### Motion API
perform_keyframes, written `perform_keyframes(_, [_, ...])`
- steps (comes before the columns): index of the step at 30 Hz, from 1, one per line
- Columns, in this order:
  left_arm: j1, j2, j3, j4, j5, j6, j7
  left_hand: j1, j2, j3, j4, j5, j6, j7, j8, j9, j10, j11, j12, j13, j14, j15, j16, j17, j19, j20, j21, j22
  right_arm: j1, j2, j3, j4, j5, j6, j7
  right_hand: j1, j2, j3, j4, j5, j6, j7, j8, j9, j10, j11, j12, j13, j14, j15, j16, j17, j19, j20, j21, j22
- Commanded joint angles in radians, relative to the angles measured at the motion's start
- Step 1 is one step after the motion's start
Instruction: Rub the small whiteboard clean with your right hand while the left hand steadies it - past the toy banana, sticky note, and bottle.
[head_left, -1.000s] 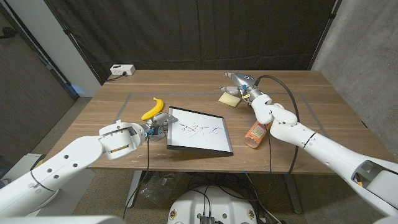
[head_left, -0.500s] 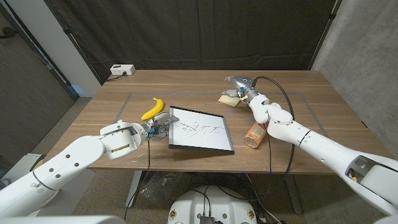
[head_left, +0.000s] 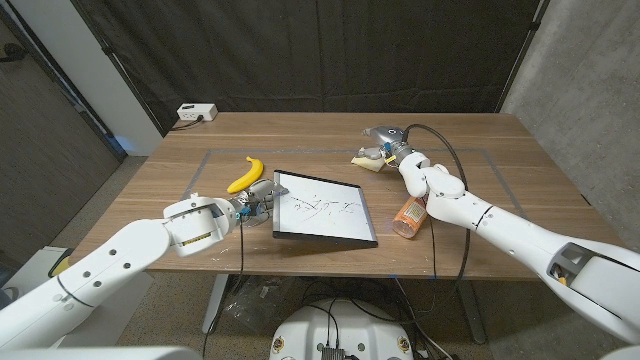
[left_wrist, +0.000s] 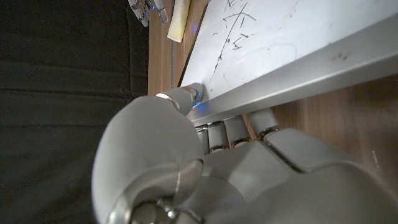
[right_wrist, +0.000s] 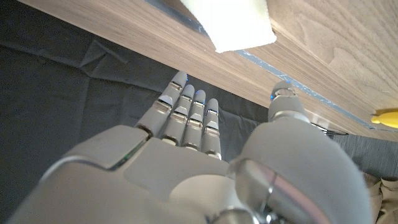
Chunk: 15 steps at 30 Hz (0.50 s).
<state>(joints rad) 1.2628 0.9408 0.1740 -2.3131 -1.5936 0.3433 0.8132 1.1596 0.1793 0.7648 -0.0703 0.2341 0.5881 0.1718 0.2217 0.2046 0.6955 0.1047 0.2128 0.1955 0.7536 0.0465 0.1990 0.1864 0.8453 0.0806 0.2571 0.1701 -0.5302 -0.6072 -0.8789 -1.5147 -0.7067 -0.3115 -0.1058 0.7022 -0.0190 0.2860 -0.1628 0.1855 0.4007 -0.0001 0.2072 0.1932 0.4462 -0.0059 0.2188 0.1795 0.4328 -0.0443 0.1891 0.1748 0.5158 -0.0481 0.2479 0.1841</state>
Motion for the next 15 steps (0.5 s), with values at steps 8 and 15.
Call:
perform_keyframes(8, [0.001,-0.007,0.002,0.001,0.000,-0.004,-0.008,0.001,0.000,0.008,-0.001,0.010,0.013,0.031,-0.003,0.003,0.015,-0.002,0.000,0.002,0.011,0.001,-0.002,-0.001,0.005,0.004,-0.006,0.003,0.061,0.027,-0.069,0.078,-0.029,-0.036,0.078,0.019,0.001,0.010,0.003,0.004,0.032,-0.018,0.012,0.002,0.047,-0.017,0.009,0.001,0.028,-0.027,0.005,0.003,0.029,-0.058,0.009,0.004])
perform_keyframes(15, [0.004,-0.005,-0.001,-0.002,-0.007,-0.002,-0.012,-0.001,-0.001,0.011,-0.001,0.011,0.017,0.031,-0.004,0.003,0.016,-0.004,-0.001,0.002,0.012,0.001,-0.003,-0.001,0.007,0.004,-0.007,0.003,0.073,0.038,-0.084,0.112,-0.028,-0.038,0.076,0.022,0.002,0.011,0.004,0.004,0.034,-0.018,0.011,0.001,0.051,-0.017,0.009,0.001,0.032,-0.027,0.005,0.004,0.032,-0.059,0.008,0.005])
